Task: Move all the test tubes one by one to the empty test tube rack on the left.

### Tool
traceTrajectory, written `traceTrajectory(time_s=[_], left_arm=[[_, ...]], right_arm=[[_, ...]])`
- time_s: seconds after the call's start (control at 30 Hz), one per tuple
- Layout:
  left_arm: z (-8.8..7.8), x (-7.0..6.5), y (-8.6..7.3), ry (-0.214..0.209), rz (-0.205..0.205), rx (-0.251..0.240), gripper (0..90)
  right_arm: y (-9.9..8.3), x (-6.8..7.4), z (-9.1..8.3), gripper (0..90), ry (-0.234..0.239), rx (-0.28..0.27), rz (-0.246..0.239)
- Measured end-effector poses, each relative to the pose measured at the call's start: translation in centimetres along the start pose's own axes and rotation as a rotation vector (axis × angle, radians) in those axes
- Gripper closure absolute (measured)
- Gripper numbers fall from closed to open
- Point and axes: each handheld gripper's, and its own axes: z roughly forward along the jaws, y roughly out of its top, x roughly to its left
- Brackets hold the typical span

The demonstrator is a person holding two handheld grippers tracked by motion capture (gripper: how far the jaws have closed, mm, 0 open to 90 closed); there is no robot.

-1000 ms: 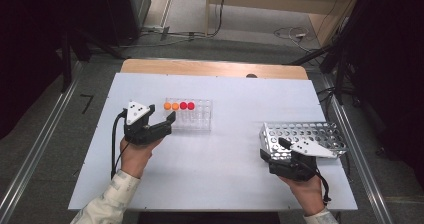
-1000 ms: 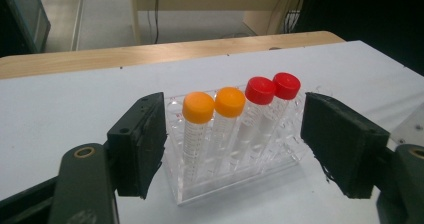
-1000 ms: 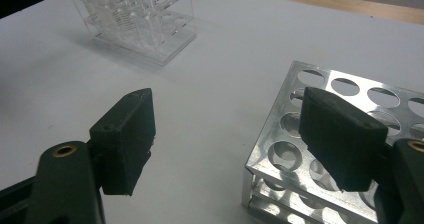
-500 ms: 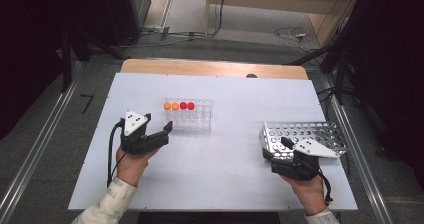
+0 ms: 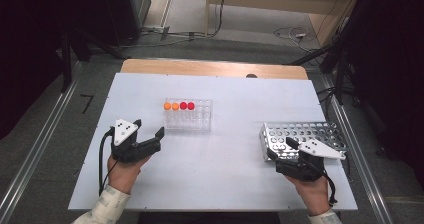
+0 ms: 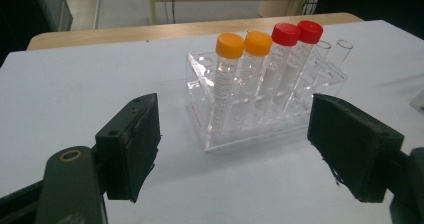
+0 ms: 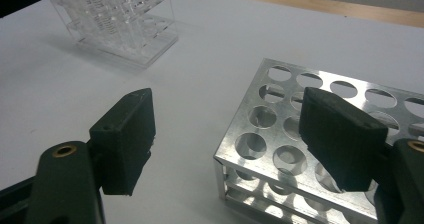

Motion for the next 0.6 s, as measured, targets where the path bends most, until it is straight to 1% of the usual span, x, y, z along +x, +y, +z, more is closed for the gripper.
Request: traceTrajectory(time_s=[0.2,0.43,0.6], left_arm=[[-0.5,0.2,-0.5,0.017,0.005,-0.002,19.8],[-1.1,0.6,-1.0,0.034,-0.006,0.001,19.1],[-1.7,1.3,-1.3,0.049,-0.019,0.000,18.9]], right_arm=[[-0.2,-0.5,-0.4,21.4,-0.012,-0.001,0.007],[-0.6,-1.2,-1.1,21.4,-0.034,-0.006,0.024],[-1.0,-1.9,-1.6,21.4,-0.051,-0.007,0.038]])
